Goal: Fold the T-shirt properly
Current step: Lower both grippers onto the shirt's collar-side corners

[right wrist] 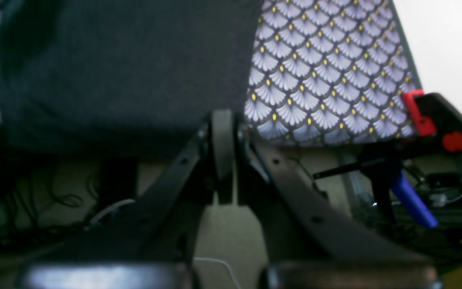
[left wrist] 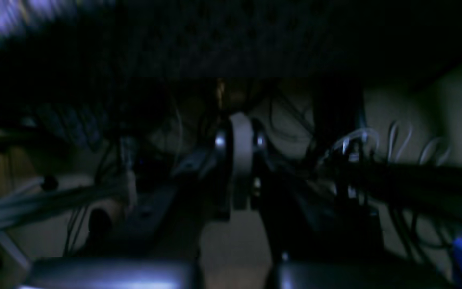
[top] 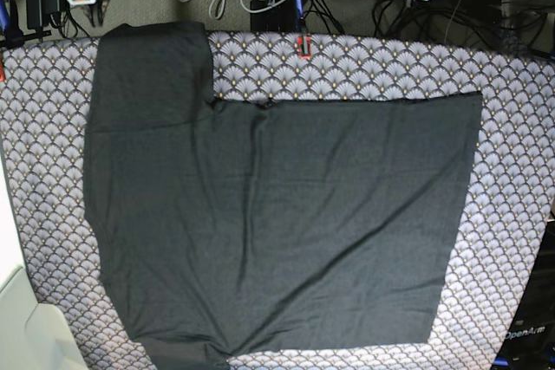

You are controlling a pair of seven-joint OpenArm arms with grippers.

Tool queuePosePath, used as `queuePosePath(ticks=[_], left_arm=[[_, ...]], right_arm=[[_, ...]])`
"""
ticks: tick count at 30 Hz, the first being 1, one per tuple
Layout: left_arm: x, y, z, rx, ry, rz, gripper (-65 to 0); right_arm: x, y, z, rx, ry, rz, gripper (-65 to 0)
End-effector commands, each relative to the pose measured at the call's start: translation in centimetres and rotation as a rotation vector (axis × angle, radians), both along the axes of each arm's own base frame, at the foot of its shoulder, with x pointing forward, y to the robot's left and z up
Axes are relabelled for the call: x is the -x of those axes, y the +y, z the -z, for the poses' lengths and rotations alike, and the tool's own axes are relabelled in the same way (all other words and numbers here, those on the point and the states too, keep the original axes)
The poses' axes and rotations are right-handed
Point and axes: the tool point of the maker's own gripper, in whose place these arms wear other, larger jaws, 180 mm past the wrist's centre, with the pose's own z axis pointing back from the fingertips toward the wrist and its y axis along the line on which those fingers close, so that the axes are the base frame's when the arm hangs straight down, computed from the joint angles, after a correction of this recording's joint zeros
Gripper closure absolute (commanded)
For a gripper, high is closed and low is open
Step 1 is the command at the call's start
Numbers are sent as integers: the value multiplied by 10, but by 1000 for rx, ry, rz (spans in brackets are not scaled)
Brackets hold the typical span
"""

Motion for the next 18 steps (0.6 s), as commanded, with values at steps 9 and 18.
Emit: queuePosePath(ticks=[9,18], left_arm=[[-39,-9,-72,-11,-206,38,-5],[-56,-8,-94,59,-286,-7,-216]], right_arm=[[-32,14,-30,-58,-110,-98,-35],[-56,12,-24,-56,-83,-102,-258]])
